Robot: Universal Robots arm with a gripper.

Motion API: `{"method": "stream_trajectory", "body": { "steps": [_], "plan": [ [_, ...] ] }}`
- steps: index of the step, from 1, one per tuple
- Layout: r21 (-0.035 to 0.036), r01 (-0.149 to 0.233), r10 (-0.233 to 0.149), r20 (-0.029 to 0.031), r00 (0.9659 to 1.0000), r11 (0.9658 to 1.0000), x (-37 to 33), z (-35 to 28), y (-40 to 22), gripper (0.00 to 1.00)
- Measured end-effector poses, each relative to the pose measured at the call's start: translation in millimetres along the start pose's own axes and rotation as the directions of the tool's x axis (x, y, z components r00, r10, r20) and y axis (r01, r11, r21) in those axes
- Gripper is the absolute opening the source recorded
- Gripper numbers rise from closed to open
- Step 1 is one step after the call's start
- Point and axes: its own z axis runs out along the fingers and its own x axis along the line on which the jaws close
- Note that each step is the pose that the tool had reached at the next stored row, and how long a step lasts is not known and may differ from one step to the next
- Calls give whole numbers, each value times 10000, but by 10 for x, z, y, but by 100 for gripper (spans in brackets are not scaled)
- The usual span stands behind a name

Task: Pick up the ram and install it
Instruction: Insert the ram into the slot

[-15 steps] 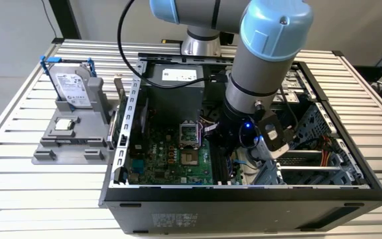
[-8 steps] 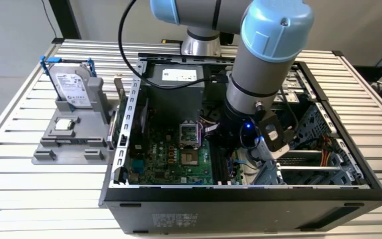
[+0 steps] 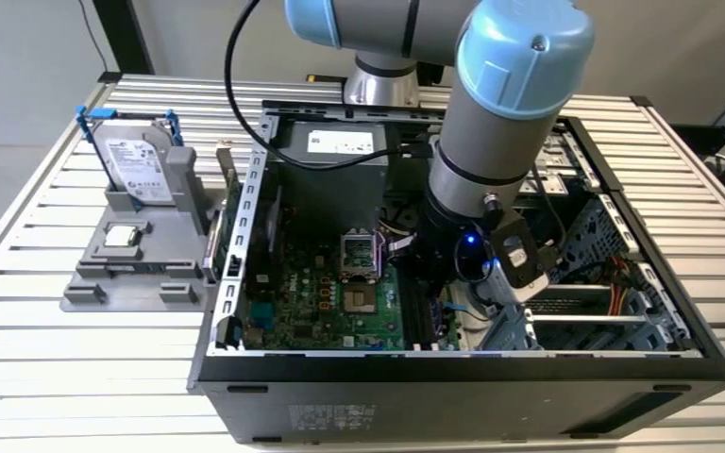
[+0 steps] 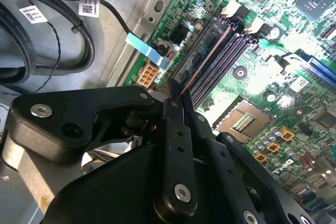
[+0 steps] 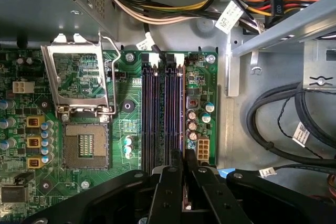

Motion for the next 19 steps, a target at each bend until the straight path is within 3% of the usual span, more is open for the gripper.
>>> {"method": "stream_trajectory", "body": {
  "steps": [12, 19],
  "plan": [
    [-4, -1, 1, -9, 10000, 10000, 4, 21, -3, 0],
    [-2, -2, 2, -10, 10000, 10000, 3, -13, -2, 0]
  ]
}}
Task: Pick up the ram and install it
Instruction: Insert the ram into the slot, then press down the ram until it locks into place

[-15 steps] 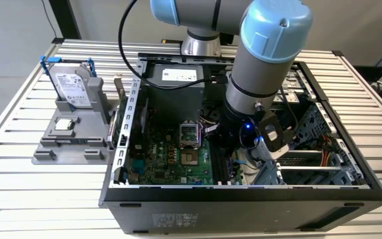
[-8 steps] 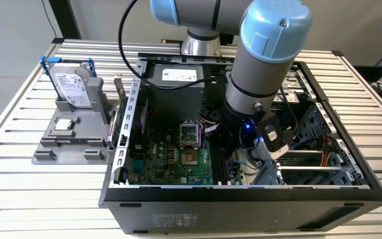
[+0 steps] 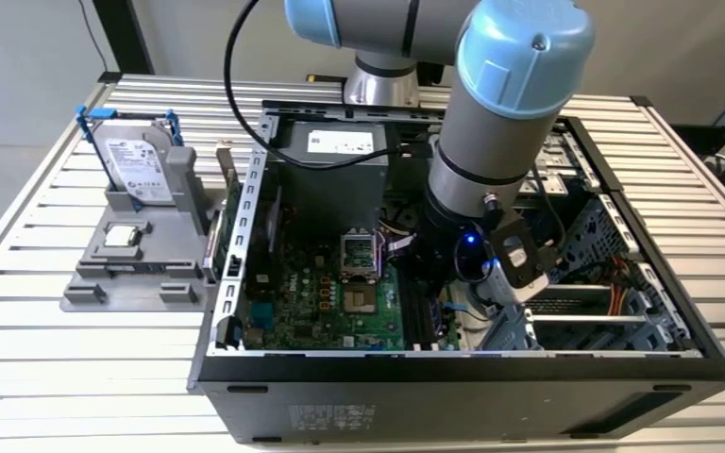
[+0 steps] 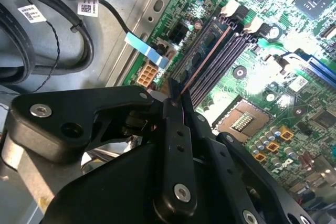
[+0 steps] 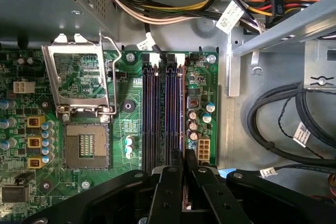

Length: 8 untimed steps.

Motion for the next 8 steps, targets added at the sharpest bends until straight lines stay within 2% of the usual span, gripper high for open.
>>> {"method": "stream_trajectory", "body": {
  "steps": [8],
  "plan": [
    [1, 1, -1, 0, 10000, 10000, 0, 21, -2, 0]
  ]
}}
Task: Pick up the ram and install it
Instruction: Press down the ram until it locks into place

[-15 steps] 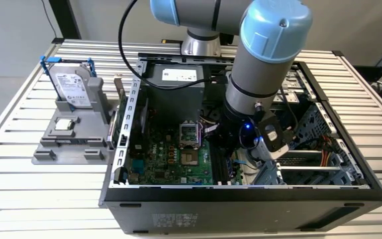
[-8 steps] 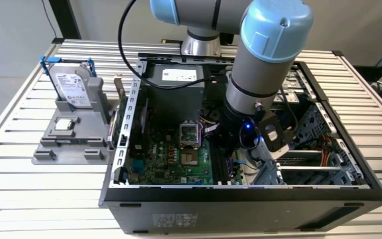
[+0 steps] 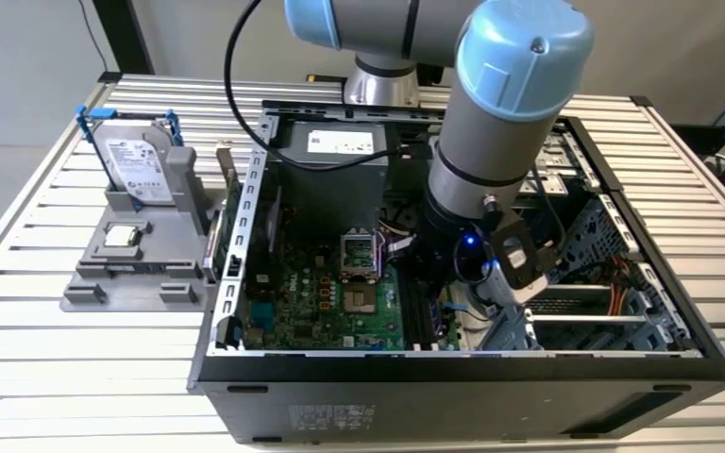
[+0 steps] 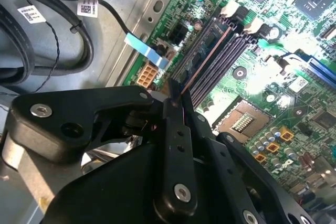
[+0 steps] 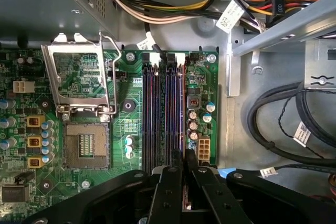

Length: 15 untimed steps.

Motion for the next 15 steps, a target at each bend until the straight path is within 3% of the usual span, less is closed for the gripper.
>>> {"method": "stream_trajectory", "body": {
  "steps": [9, 15],
  "plan": [
    [-1, -5, 5, -3, 10000, 10000, 3, 9, 0, 0],
    [5, -219, 219, 5, 9998, 9998, 22, 10, 0, 0]
  ]
}}
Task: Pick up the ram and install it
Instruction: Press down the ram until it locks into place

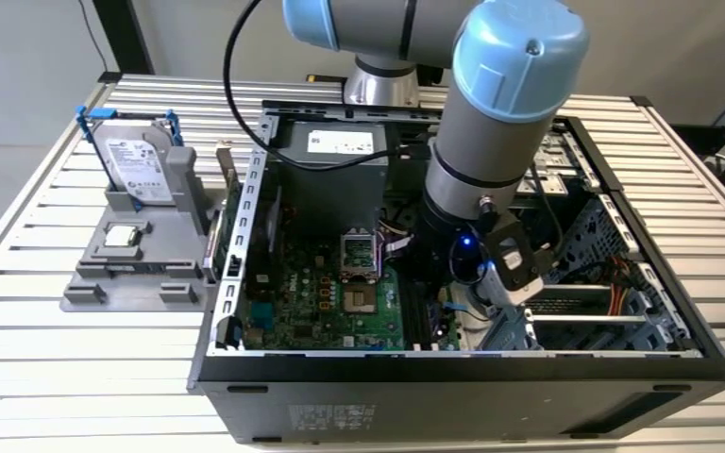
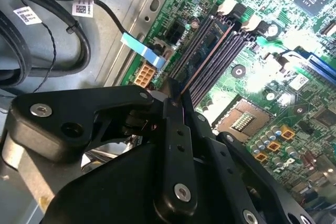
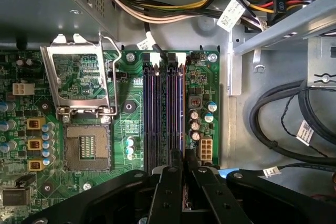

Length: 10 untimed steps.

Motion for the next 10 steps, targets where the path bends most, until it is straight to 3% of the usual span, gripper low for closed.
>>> {"method": "stream_trajectory", "body": {
  "steps": [5, 10],
  "plan": [
    [5, -11, 11, -1, 10000, 10000, 2, 79, -4, 0],
    [2, -11, 11, -10, 10000, 10000, 2, 89, -4, 0]
  ]
}}
